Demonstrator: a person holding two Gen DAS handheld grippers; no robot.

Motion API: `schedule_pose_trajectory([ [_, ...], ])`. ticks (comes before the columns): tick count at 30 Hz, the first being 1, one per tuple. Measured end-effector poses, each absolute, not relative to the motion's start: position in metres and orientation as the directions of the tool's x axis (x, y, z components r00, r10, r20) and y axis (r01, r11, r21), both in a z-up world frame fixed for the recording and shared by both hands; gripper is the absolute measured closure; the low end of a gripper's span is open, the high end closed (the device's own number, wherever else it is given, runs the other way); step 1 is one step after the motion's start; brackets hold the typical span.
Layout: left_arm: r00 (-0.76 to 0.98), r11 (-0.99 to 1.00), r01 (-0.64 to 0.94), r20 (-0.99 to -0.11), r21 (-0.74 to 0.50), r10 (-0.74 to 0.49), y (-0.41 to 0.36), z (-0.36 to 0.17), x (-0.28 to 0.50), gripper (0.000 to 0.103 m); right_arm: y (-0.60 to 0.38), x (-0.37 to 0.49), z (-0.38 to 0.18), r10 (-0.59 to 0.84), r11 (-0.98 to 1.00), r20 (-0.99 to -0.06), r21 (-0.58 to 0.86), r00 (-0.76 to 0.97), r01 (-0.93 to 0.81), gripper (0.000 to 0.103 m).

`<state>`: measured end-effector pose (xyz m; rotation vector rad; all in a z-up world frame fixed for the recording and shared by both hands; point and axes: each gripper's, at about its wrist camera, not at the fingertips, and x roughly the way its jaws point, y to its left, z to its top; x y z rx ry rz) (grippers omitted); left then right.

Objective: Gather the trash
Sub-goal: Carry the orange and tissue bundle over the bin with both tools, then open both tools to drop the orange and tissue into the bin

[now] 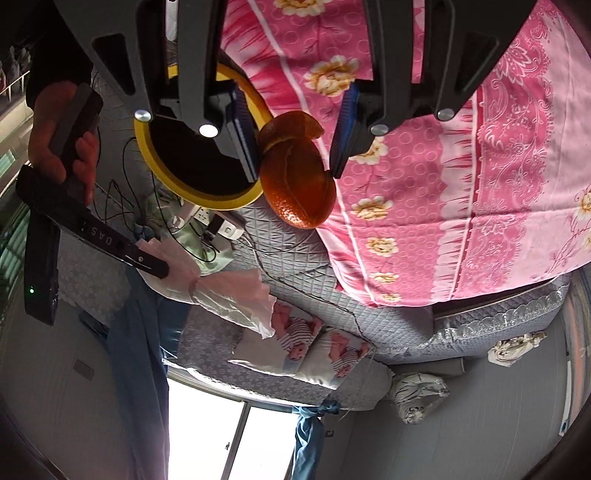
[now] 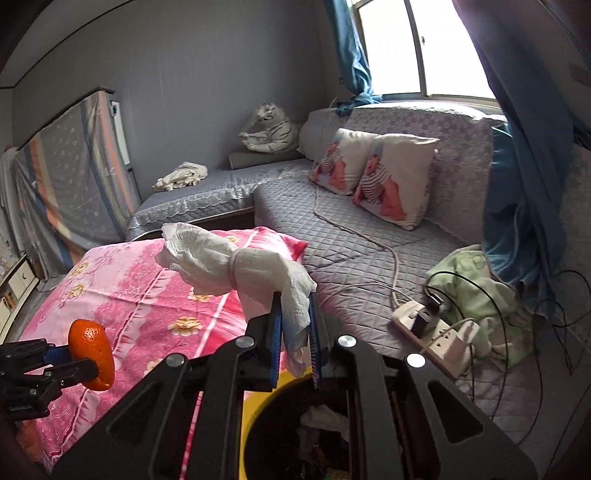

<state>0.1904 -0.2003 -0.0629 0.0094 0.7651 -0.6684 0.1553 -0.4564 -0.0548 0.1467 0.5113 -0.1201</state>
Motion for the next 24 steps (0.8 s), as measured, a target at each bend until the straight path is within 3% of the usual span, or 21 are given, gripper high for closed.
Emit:
schedule_pose_trajectory([
  [9,0.446,0.728,0.649,-0.665,-0.221,-0.599,-0.275,-0.079,0.186,0.066,-0.516,0.118,-0.085,-0.21,0.942,-0.531,0.115,0.821,0.315,0.091],
  [22,0.371,0.704,0.675,-0.723,-0.221,-0.583,-0.326,-0.12,0.183,0.065,-0.545,0.114,-0.142,-0.224,0.901,-0.639,0.152,0.736,0.406,0.09],
  [24,0.371,0.707,0.672,-0.727,-0.219,-0.578,-0.326,-0.122,0.182,0.061,-0.545,0.114,-0.145,-0.227,0.896,-0.649,0.154,0.726,0.417,0.084],
])
